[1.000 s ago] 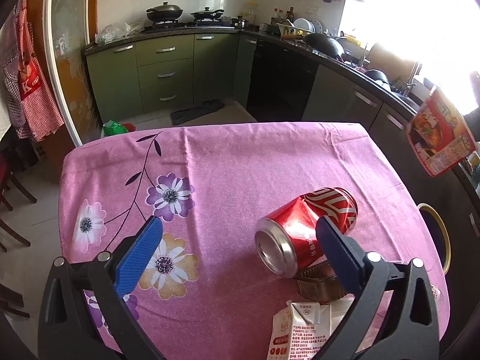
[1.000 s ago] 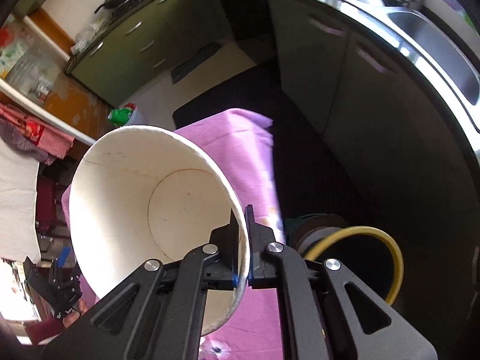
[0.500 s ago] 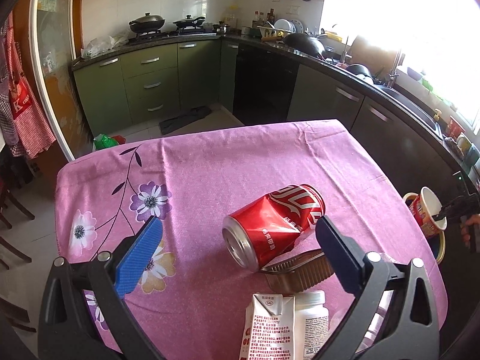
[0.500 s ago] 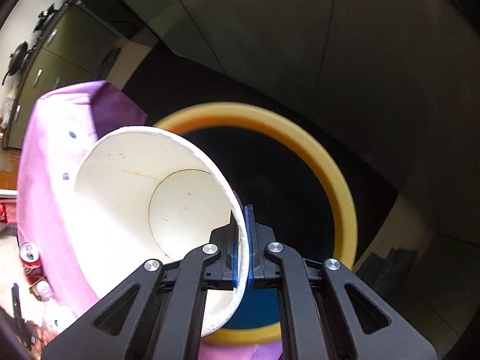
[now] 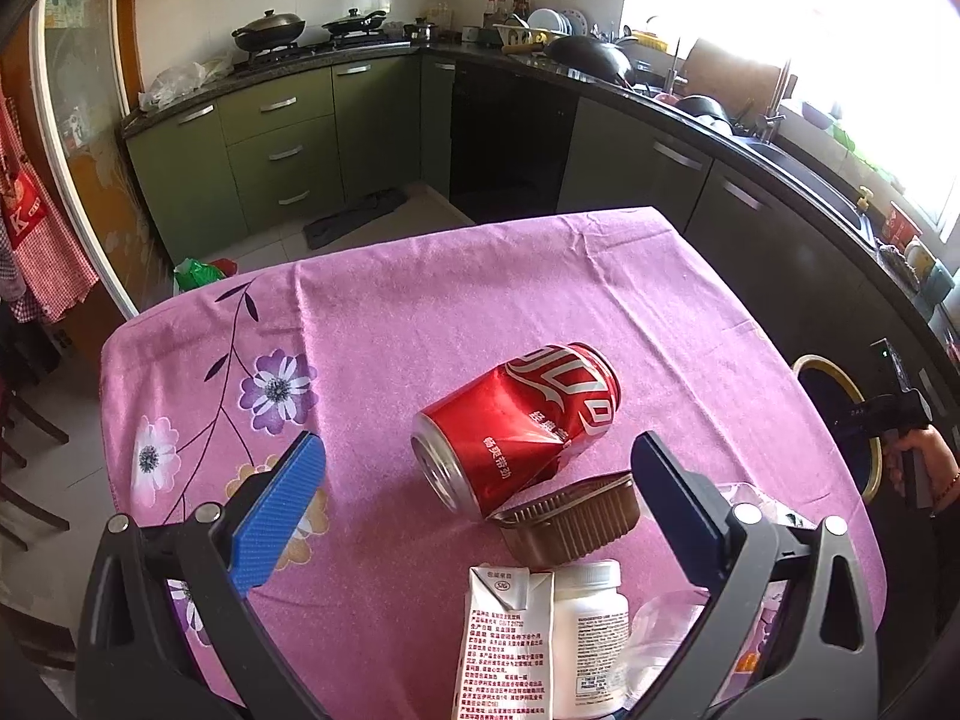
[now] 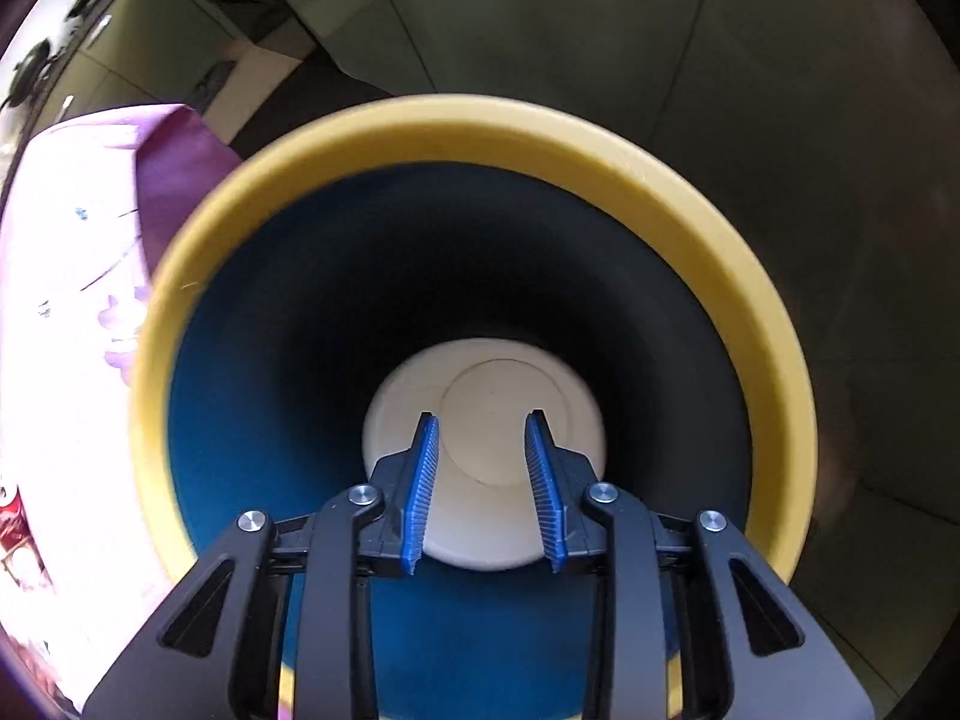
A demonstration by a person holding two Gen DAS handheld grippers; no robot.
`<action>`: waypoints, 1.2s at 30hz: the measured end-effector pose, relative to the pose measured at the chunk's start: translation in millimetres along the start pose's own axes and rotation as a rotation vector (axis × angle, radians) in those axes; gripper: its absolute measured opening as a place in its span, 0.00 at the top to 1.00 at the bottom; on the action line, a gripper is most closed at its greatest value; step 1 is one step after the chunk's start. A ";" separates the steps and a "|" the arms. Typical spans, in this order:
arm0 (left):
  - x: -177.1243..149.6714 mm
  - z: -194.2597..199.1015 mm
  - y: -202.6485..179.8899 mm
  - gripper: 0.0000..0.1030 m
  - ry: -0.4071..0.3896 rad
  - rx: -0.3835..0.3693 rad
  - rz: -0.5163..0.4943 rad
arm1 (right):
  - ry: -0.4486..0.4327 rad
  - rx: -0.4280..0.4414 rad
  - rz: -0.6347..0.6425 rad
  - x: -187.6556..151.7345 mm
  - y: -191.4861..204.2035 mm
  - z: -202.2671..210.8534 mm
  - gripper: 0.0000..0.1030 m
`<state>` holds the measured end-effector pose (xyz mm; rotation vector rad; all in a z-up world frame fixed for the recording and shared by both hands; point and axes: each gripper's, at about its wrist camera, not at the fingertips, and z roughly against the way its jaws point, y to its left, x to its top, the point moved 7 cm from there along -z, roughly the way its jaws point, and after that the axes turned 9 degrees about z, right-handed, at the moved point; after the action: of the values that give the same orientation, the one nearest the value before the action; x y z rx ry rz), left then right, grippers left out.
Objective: Collect trash
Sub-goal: 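Drop the noodle cup into the bin with the right gripper while the left gripper grasps the milk carton, then carry the milk carton to the bin with the left gripper and release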
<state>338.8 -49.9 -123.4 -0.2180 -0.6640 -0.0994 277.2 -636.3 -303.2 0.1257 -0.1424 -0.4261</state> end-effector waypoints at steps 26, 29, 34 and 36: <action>-89.9 -0.7 13.7 0.25 0.477 0.112 -0.087 | -0.061 0.086 0.126 -3.5 69.5 19.9 0.59; -96.0 -6.5 18.4 0.37 0.509 0.118 -0.078 | -0.055 0.092 0.135 -7.0 72.5 19.6 0.59; -112.0 -16.5 26.5 0.63 0.589 0.095 -0.044 | -0.051 0.098 0.142 -9.2 72.8 20.1 0.59; -115.0 -18.4 26.2 0.65 0.584 0.091 -0.049 | -0.049 0.103 0.144 -10.4 73.3 18.4 0.59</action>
<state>263.9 -26.1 -213.3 -0.0767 -0.0911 -0.1713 294.3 -567.4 -275.2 0.2048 -0.2200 -0.2786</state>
